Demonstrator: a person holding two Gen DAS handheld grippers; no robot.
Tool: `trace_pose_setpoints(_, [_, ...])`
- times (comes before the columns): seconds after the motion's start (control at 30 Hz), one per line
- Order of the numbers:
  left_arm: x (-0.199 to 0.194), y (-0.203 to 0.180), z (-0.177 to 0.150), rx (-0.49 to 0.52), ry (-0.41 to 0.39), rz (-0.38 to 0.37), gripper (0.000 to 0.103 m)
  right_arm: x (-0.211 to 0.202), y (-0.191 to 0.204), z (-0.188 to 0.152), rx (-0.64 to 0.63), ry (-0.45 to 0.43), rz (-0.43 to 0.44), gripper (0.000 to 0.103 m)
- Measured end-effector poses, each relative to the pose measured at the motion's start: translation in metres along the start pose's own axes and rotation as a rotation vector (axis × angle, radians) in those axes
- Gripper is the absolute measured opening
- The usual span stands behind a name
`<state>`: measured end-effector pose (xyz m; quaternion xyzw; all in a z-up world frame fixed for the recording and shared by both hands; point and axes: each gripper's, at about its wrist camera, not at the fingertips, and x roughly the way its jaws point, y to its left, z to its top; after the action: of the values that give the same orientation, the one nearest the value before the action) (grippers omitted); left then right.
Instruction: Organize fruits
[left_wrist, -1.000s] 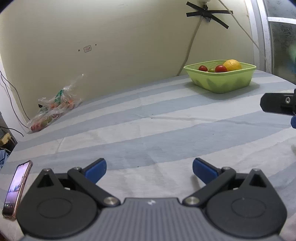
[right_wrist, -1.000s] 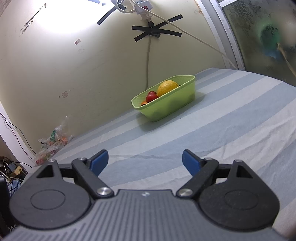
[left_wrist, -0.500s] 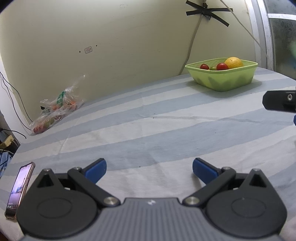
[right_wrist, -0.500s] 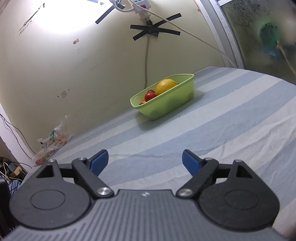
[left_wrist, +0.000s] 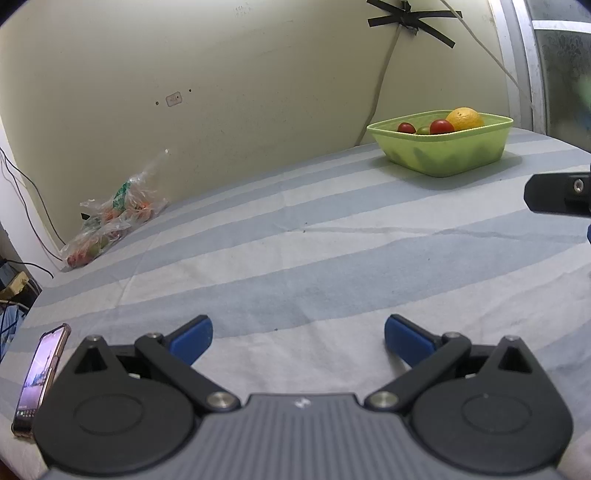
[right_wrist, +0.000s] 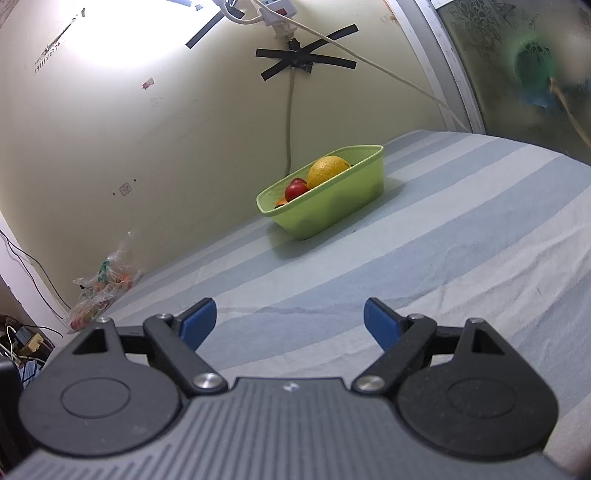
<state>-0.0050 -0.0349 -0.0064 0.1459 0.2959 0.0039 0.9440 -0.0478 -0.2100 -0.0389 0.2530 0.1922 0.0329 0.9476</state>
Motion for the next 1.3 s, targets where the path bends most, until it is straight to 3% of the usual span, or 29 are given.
trace_pose_setpoints(1.3, [-0.0004, -0.0019, 0.0014, 0.026, -0.005, 0.008, 0.103, -0.0005, -0.0006, 0.0013, 0.001, 0.002, 0.000, 0.089])
